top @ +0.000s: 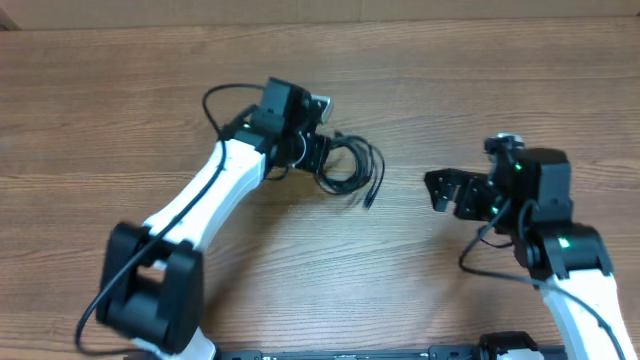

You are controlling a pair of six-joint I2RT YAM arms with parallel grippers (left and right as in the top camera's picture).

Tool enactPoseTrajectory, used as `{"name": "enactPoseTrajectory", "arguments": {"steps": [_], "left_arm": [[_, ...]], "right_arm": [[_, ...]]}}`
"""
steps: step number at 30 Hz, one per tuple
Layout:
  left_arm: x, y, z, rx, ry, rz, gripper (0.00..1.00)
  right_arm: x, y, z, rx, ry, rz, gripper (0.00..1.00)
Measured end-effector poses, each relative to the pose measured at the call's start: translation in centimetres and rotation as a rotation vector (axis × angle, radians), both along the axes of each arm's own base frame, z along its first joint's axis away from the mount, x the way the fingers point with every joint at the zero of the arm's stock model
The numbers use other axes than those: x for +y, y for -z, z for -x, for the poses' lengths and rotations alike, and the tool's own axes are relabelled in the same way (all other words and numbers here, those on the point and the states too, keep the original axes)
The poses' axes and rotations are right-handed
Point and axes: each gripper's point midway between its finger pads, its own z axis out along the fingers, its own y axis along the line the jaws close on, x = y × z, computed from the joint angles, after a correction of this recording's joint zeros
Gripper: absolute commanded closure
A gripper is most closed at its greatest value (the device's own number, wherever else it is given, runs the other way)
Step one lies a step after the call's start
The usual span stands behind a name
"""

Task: Untangle cables
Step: 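Move the right gripper in and grasp the coil beside the left gripper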

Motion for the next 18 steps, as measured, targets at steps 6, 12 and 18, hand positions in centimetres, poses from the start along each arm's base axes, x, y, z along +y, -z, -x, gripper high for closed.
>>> {"name": "enactPoseTrajectory", "arguments": {"steps": [6,12,18], "left_arm": [[-0.7,-5.8,1.4,-0.044,0.013,0.105,0.96],[-1.4,-6.2,2.7,0.017,0.037,0.161,0.96],[-2.1,-6.5,3.6,0.06,0.058,0.208,0.96]], "right_arm": [[5.0,1.4,-1.1,0.028,-0.176,-0.088,0.28],[10.5,1.8,-1.7,-0.012,-0.332,-0.124,0.32],[11.8,3.5,-2.5,0.029,-0.275,-0.116,0.87]]}}
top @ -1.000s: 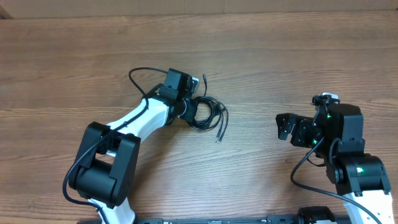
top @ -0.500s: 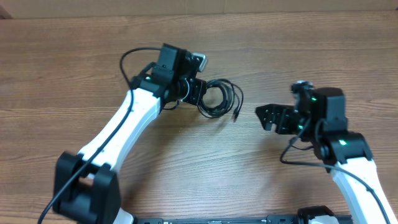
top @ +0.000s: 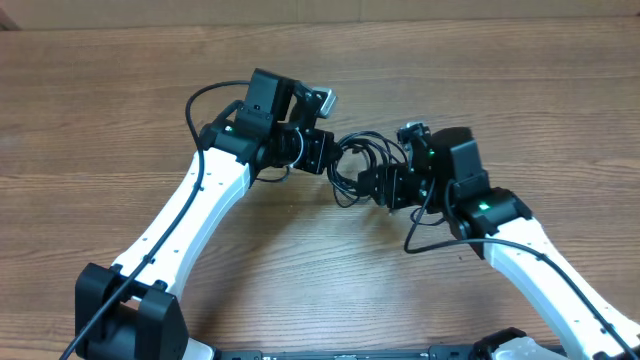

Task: Untangle cables
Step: 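Move the right gripper in and grasp the coil beside the left gripper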

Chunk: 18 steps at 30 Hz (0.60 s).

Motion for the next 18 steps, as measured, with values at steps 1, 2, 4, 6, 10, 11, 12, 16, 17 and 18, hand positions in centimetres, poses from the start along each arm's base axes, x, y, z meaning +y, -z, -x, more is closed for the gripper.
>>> {"name": "enactPoseTrajectory", "arguments": {"steps": [1,2,4,6,10,11,12,16,17,18], "left_arm": [[-0.1,0.0,0.2,0.007,0.005,0.006,0.96],[-0.2,-0.1,0.3,0.011,0.01,0.011,0.96],[-0.2,0.1,0.6,0.026,0.013,0.009,0.96],[0.0,0.5,1.0,0.049,0.006,-0.008,0.96],[1.3,1.1,1.0,0.073,-0.033,-0.057,0.96],[1.8,1.0,0.9,0.071,-0.047,-0.062,0.96],[2.2,0.8,0.7,0.067,-0.059,-0.062,0.96],[4.3,-1.6,0.0,0.004,-0.118,-0.048,0.46],[5.1,-2.3,-0.3,-0.02,-0.142,-0.05,0.39],[6.0,-3.0,-0.6,-0.045,-0.169,-0.052,0.32]], "right_arm": [[-0.3,0.6,-0.2,0.02,0.036,0.015,0.93],[-0.6,1.3,-0.4,0.042,0.068,0.031,0.96],[-1.3,2.5,-0.7,0.085,0.129,0.058,0.96],[-1.9,3.4,-0.6,0.117,0.172,0.088,0.96],[-2.7,3.9,-0.4,0.136,0.22,0.134,0.96],[-2.8,3.7,-0.5,0.132,0.227,0.139,0.96],[-2.7,3.3,-0.5,0.125,0.229,0.137,0.96],[-1.8,-1.0,-1.5,0.024,0.206,0.084,0.96],[-1.9,-2.0,-1.6,0.002,0.202,0.075,0.96],[-1.8,-3.3,-1.7,-0.024,0.189,0.059,0.96]]}}
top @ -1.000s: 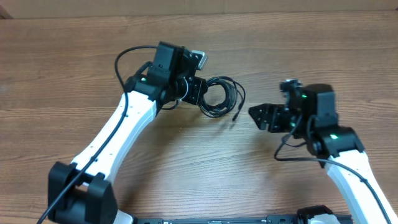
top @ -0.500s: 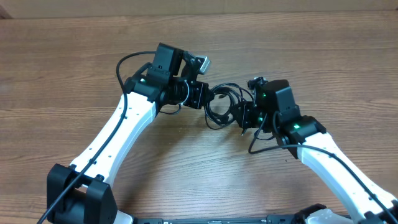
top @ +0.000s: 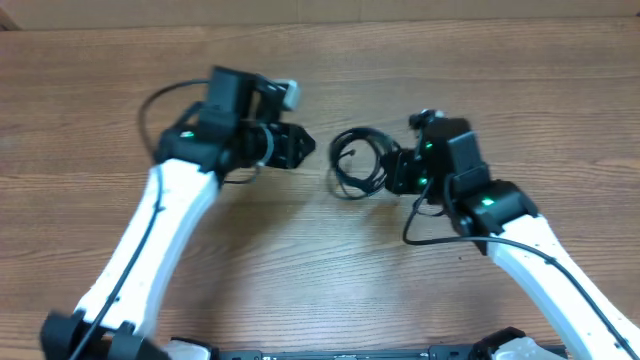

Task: Untangle cables
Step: 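Move the right gripper in and grasp the coil beside the left gripper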

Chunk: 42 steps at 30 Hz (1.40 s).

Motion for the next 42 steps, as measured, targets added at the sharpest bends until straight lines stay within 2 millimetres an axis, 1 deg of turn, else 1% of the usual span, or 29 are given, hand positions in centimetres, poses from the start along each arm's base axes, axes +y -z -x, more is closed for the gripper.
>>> {"name": "enactPoseTrajectory", "arguments": {"steps": [1,3,6,8,13,16,18,21,23,26,28,31,34,38,40,42], "left_arm": [[0.8,-0.6,-0.3,-0.02,-0.026,-0.004,0.28],[1.6,-1.2,-0.4,-0.034,-0.053,-0.012,0.25],[1.3,-0.5,-0.1,-0.009,-0.043,-0.03,0.24],[1.1,-0.1,0.0,0.003,-0.036,-0.033,0.25],[0.1,1.9,0.2,0.06,-0.009,-0.053,0.26],[-0.7,3.0,0.2,0.082,0.008,-0.059,0.26],[-1.2,3.3,-0.2,0.077,0.02,-0.048,0.26],[-2.2,3.0,-1.0,0.043,0.041,-0.013,0.27],[-3.0,2.3,-1.4,0.012,0.067,0.029,0.28],[-4.2,1.3,-1.3,-0.012,0.11,0.086,0.26],[-4.7,1.1,-1.1,-0.01,0.128,0.102,0.22],[-5.1,1.3,-0.7,0.005,0.143,0.109,0.21],[-5.0,2.4,-0.1,0.05,0.141,0.09,0.2],[-4.7,4.3,-0.1,0.131,0.093,0.061,0.17],[-4.7,5.2,-0.3,0.166,0.069,0.059,0.17],[-4.8,5.7,-0.5,0.187,0.049,0.066,0.21]], "right_arm": [[0.2,-1.4,-0.2,-0.029,-0.014,-0.018,0.96],[1.0,-4.3,-0.5,-0.089,-0.053,-0.062,0.96],[2.3,-8.4,0.0,-0.17,-0.13,-0.136,0.96],[2.7,-9.2,0.5,-0.179,-0.161,-0.161,0.96],[4.2,-9.8,2.2,-0.151,-0.267,-0.233,0.96],[4.6,-9.9,2.6,-0.145,-0.297,-0.253,0.96],[4.7,-10.0,2.8,-0.143,-0.306,-0.259,0.96],[4.9,-10.1,2.9,-0.141,-0.314,-0.265,0.96],[4.9,-10.1,2.9,-0.139,-0.318,-0.268,0.96],[4.9,-10.1,3.0,-0.139,-0.319,-0.269,0.96],[5.0,-10.1,3.0,-0.139,-0.324,-0.272,0.96],[5.1,-10.3,3.0,-0.146,-0.33,-0.279,0.96],[5.3,-11.1,2.7,-0.184,-0.338,-0.291,0.96],[5.8,-13.2,2.0,-0.281,-0.36,-0.32,0.96],[6.0,-14.0,1.7,-0.322,-0.368,-0.332,0.96],[6.1,-14.5,1.7,-0.34,-0.374,-0.338,0.96]]}}
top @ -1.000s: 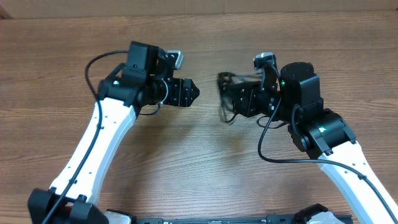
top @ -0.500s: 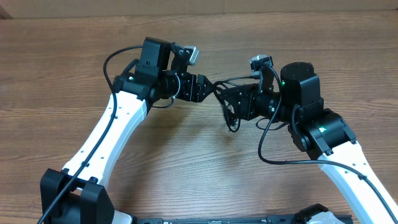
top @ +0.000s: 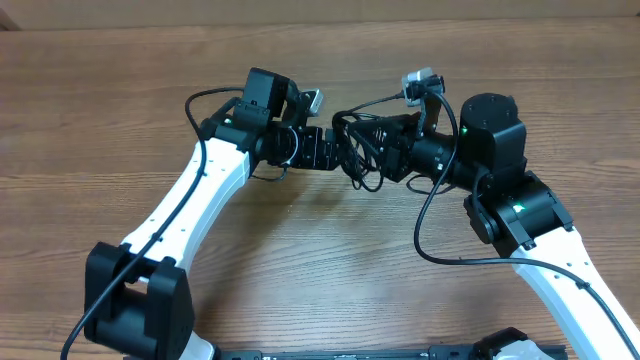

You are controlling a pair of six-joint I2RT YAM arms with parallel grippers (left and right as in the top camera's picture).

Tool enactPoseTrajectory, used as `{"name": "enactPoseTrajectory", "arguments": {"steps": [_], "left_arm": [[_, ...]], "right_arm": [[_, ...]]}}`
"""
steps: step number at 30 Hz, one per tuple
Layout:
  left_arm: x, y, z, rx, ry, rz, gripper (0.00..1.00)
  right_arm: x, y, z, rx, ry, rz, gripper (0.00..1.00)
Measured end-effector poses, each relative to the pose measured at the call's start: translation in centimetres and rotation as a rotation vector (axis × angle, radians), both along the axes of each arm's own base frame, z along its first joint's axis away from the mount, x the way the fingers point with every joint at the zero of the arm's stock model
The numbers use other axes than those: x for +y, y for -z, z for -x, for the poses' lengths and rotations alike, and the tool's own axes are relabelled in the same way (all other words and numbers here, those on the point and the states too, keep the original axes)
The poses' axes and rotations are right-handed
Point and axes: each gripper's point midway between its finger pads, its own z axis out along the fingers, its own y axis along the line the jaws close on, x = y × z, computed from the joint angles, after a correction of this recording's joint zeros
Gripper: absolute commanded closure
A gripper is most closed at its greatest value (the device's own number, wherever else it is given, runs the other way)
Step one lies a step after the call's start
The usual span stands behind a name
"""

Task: Untangle cables

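A tangled bundle of thin black cables hangs between my two grippers over the middle of the table. My left gripper reaches in from the left, and its fingers appear shut on the bundle's left side. From the right, my right gripper is shut on the bundle's right side, with its wrist turned and raised. One loop of cable arches up toward the right wrist camera. The grip points are partly hidden by the fingers.
The wooden table lies under both arms. The left arm's own black lead loops out behind its wrist. The right arm's lead hangs below its forearm. A cardboard edge runs along the far side.
My left gripper was open and apart from the bundle on the left; now it is back at the bundle. My right gripper still holds the bundle, with its wrist turned and higher.
First my left gripper held the bundle while the right stood open far to the right. Then both grippers met at the bundle. After that the left had let go and drawn back, with the right holding. Now both hold it again.
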Motion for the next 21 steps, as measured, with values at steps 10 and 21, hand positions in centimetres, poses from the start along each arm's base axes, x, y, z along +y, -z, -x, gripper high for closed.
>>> {"name": "enactPoseTrajectory", "arguments": {"steps": [10,21], "left_arm": [[-2.5,-2.8,-1.6,-0.088,0.043,0.171,0.57],[-3.2,-4.3,-2.8,-0.171,0.058,0.216,0.48]], "right_arm": [[-0.1,0.8,0.3,0.046,0.001,0.01,0.96],[0.2,0.6,0.7,0.087,-0.013,-0.026,0.96]]}}
